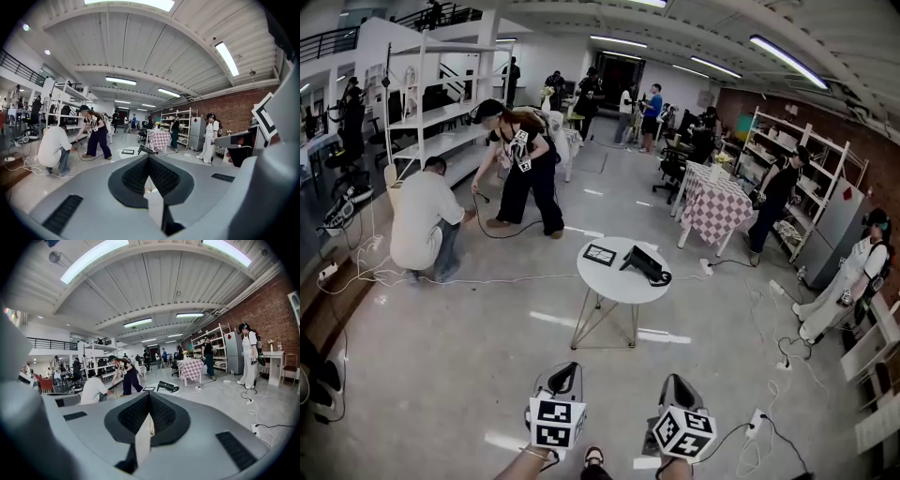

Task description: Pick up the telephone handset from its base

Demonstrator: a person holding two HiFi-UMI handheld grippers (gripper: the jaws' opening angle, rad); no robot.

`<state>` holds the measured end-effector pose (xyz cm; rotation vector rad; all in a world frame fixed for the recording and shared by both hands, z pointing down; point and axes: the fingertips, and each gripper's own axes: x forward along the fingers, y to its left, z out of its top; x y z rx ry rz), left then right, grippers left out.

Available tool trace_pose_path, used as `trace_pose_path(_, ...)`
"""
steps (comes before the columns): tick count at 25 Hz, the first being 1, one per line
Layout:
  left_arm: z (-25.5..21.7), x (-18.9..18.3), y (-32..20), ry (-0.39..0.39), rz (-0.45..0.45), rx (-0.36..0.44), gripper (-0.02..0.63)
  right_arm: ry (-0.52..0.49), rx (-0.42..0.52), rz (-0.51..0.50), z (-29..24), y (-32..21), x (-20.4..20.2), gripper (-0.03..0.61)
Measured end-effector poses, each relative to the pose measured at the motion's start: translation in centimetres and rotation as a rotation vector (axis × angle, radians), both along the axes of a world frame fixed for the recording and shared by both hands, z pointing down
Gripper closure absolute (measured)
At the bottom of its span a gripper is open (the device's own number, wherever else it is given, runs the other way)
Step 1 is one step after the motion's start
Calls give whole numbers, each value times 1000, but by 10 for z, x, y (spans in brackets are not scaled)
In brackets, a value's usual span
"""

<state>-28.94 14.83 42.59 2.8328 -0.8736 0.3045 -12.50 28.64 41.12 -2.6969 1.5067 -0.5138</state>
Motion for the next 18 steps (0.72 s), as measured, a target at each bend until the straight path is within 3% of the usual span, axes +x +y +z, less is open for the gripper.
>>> trace_pose_path(18, -8, 61, -61, -10, -65, 11, 604, -21, 20, -50, 1, -67, 77, 554)
